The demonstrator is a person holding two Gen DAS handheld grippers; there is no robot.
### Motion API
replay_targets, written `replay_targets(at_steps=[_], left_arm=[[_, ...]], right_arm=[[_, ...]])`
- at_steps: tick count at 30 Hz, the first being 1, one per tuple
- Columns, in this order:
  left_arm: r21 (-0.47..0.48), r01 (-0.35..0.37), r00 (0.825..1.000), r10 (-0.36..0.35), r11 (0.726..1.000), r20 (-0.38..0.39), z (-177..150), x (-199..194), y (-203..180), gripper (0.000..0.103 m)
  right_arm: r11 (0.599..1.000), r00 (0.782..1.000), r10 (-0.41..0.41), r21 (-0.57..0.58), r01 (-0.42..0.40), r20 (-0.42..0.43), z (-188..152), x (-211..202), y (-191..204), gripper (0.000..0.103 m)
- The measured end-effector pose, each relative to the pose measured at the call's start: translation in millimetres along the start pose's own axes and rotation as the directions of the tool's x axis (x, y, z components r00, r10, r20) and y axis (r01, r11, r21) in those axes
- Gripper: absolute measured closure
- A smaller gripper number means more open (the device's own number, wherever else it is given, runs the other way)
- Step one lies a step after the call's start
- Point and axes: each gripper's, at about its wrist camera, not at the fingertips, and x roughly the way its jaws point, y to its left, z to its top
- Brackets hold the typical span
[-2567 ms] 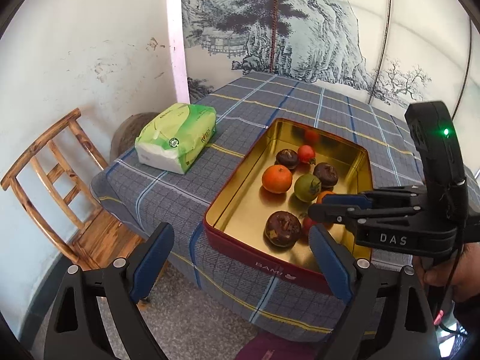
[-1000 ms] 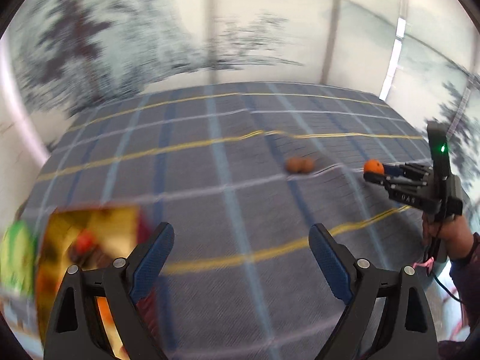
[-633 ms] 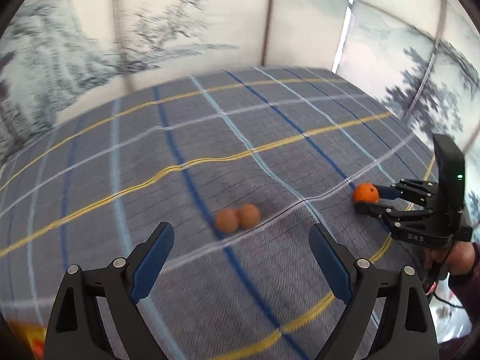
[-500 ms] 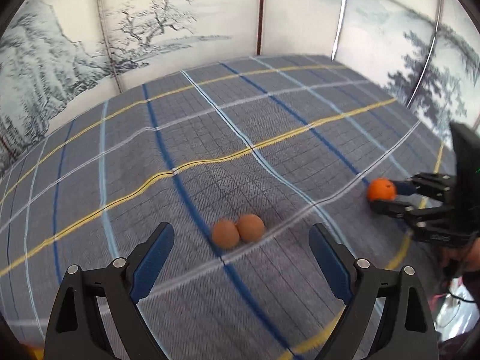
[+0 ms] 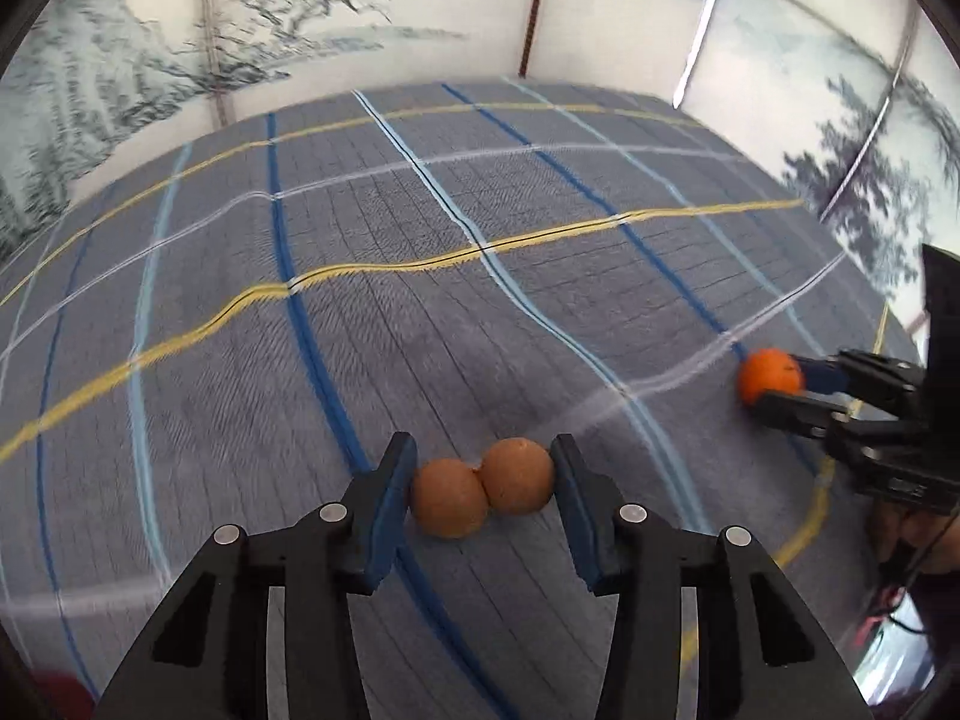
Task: Organize fruits
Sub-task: 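Carry the two brown fruits with the left gripper into the tin and release them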
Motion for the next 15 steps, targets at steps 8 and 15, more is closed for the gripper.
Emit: replay_targets(at_steps=[8, 15], left_arm=[[-0.162, -0.059, 0.995, 0.071, 0.985, 0.067, -53, -76, -9, 0.056], [-0.231, -0.187, 0.973, 0.212, 0.955, 0.088, -103, -130, -3, 0.056]], right_arm=[[1.000, 1.000, -0.020, -0.016, 0.020, -0.004, 1, 2, 5, 0.065], [0.997, 0.998, -0.060, -0.050, 0.060, -0.009, 2, 5, 13, 0.065]])
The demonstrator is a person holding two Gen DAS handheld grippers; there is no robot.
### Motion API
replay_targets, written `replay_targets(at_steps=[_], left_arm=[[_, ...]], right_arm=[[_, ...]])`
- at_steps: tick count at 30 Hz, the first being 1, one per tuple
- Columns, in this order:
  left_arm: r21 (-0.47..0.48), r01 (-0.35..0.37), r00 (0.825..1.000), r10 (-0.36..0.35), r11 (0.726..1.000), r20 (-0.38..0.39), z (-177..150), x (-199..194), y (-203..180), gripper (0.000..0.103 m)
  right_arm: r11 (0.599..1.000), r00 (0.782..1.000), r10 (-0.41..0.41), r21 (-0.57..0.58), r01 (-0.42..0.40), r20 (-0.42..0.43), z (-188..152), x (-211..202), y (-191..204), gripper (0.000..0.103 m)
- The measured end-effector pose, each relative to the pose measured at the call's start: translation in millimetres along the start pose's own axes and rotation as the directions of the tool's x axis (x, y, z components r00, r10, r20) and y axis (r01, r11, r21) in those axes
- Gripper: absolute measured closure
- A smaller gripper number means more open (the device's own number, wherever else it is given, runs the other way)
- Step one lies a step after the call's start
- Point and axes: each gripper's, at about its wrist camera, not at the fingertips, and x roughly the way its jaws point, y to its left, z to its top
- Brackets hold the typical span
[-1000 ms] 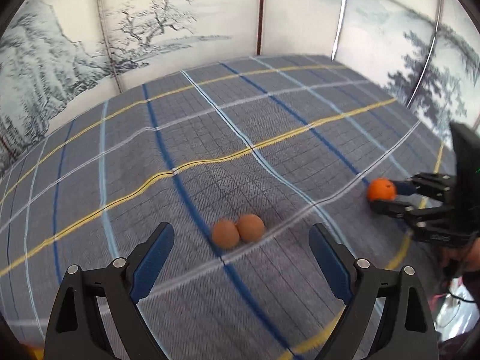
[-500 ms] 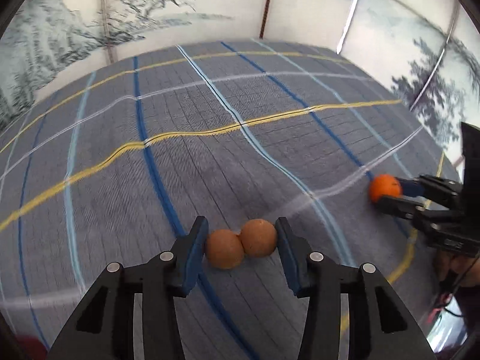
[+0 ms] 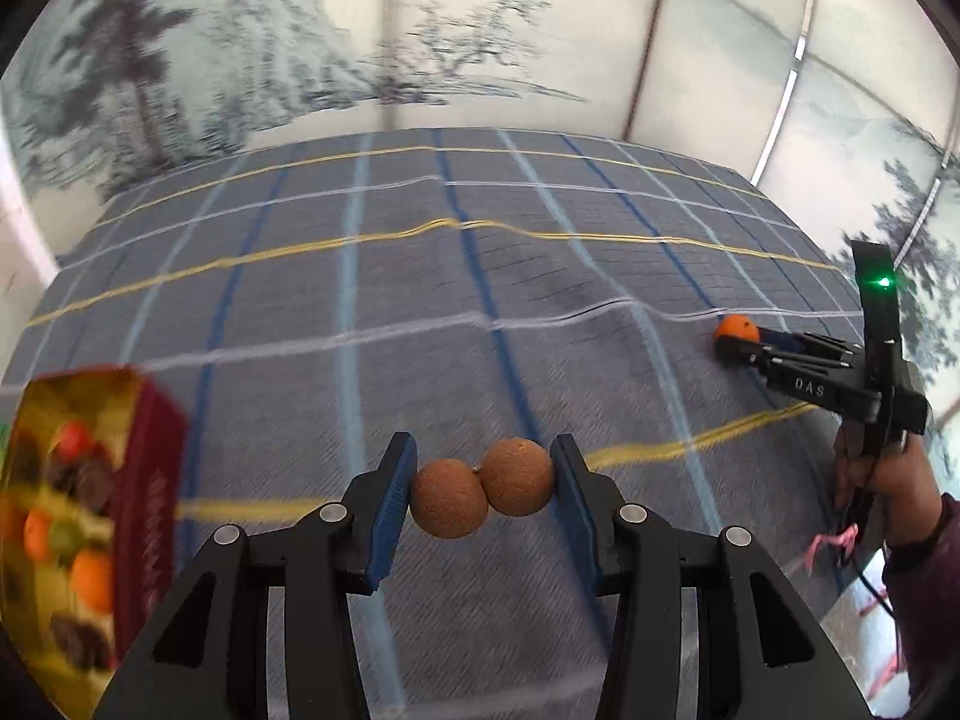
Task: Organize fruits
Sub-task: 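Carry the two brown fruits with the left gripper into the tin and release them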
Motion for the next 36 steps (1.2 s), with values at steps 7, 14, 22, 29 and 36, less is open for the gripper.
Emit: replay_targets(at_steps=[7, 14, 22, 29, 36], left_arm=[[-0.034, -0.096, 0.994, 0.097, 0.995, 0.042, -29, -37, 30, 0.056], [-0.087, -0.107, 0.992, 0.113, 0.990, 0.062, -44, -58, 54, 0.056], [-0.133, -0.132, 0.987, 0.142, 0.982, 0.070, -54, -71, 73, 0.056], [-0.176, -0.153, 0.985, 0.165, 0.972, 0.053, -65, -77, 91, 0.056], [-0.210, -0.187, 0.979, 0.200, 0.959, 0.037, -73, -81, 106, 0.056]], right_arm=[[0.994, 0.997, -0.080, -0.071, 0.079, -0.011, -1, 3, 14, 0.063], [0.990, 0.994, -0.109, -0.095, 0.107, -0.012, -1, 3, 17, 0.063], [0.988, 0.993, -0.117, -0.103, 0.116, -0.011, -2, 4, 19, 0.064], [0.987, 0.993, -0.120, -0.105, 0.119, -0.011, -2, 4, 19, 0.064], [0.987, 0.992, -0.122, -0.106, 0.121, -0.011, -2, 5, 19, 0.064]])
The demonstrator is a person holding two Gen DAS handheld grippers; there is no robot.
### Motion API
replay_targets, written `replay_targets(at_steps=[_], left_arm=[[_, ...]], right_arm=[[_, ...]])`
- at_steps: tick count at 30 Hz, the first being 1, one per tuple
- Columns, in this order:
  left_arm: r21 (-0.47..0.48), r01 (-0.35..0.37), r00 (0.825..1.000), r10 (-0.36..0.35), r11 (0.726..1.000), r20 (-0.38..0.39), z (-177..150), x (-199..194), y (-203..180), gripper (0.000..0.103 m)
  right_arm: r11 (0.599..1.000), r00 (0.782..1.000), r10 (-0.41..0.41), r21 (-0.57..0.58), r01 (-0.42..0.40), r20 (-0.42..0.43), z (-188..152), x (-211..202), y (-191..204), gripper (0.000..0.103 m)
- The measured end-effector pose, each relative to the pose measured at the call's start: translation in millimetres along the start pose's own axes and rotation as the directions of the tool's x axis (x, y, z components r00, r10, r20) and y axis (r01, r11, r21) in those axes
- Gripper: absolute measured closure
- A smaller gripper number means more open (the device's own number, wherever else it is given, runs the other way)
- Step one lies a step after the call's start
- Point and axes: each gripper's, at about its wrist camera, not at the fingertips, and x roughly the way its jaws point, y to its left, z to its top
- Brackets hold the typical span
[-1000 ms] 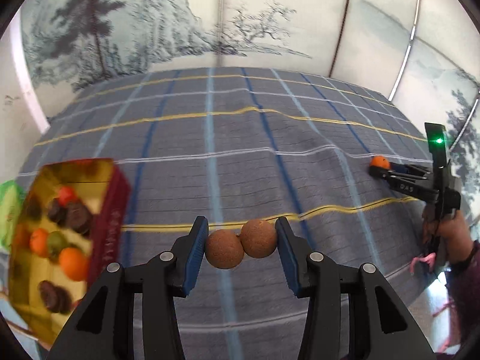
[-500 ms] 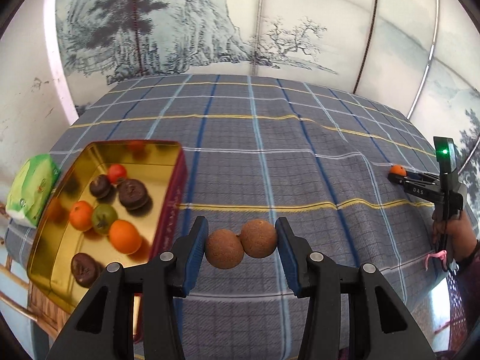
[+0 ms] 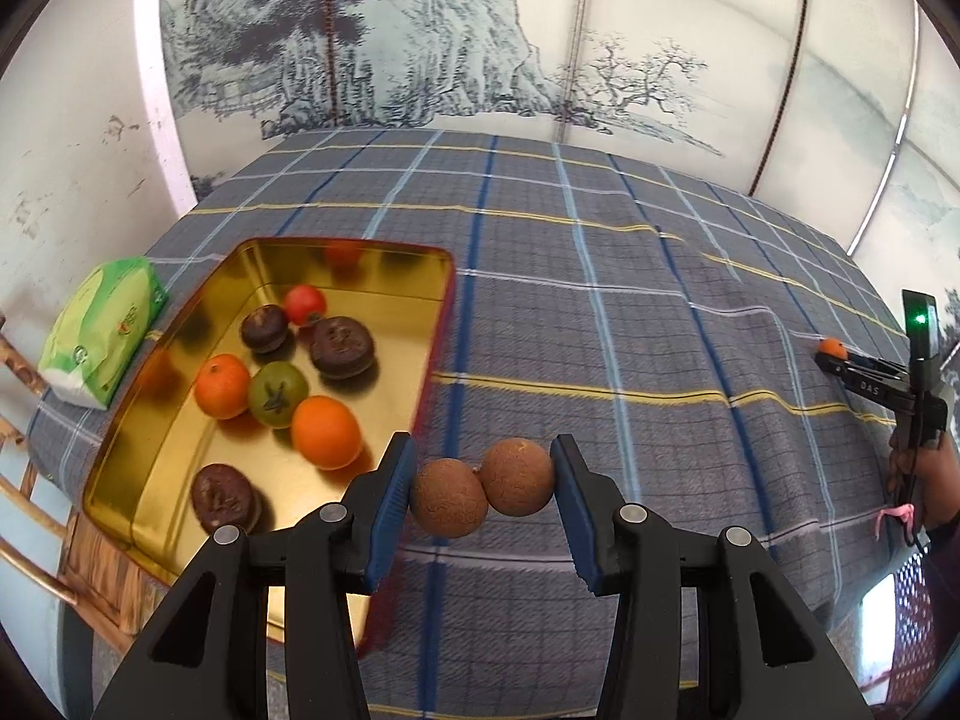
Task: Organize fruits
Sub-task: 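Carry the two brown fruits with the left gripper into the tin and release them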
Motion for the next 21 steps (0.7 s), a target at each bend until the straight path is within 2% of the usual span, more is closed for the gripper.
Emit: replay_targets(at_steps=[7, 16, 21], left_arm=[[-0.062, -0.065, 0.998, 0.065, 0.996, 0.007, 0, -7, 39, 0.056], [-0.147, -0.173, 0.985, 0.175, 0.974, 0.000, 0, -8, 106, 0.056], [-0.172, -0.174, 0.984, 0.175, 0.970, -0.009, -1, -6, 121, 0.056]], right_arm=[[1.000, 1.000, 0.000, 0.000, 0.000, 0.000, 0, 0, 0, 0.064], [1.000, 1.000, 0.001, 0.001, -0.001, 0.000, 0, 0, 0, 0.064], [1.000, 1.000, 0.000, 0.000, 0.000, 0.000, 0, 0, 0, 0.064]])
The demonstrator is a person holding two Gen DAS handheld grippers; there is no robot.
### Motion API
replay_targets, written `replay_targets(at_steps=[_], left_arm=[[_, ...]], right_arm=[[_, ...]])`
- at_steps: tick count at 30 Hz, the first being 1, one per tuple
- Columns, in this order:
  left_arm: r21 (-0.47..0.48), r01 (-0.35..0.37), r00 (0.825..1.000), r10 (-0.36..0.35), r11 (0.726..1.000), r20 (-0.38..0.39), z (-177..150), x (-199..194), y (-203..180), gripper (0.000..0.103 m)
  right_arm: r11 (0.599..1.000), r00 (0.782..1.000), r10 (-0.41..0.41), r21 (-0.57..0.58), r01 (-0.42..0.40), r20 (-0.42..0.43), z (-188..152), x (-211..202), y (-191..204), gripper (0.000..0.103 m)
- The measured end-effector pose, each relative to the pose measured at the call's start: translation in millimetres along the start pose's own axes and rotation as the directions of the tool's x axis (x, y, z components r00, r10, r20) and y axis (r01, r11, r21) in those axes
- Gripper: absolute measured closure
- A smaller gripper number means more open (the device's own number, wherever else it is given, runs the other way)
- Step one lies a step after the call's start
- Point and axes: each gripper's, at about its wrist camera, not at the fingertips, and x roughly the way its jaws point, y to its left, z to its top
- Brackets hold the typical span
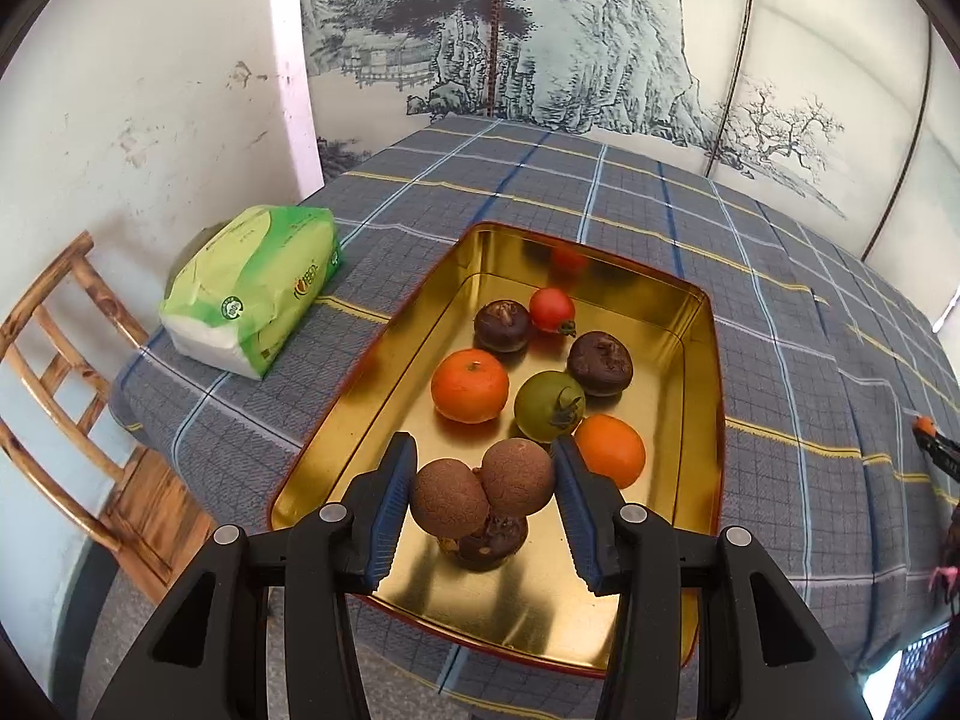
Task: Organize fruits
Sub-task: 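Carry the two brown fruits with the left gripper into the tin and release them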
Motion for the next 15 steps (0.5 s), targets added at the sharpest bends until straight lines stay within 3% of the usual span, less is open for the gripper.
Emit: replay_targets(at_steps=[15], left_arm=[[0.079, 0.021, 1.000, -0.020, 0.997, -0.016, -1, 12, -25, 0.056]], right_arm=[[1.000, 1.000, 0.000, 0.000, 0.000, 0.000, 0, 0, 0, 0.064]])
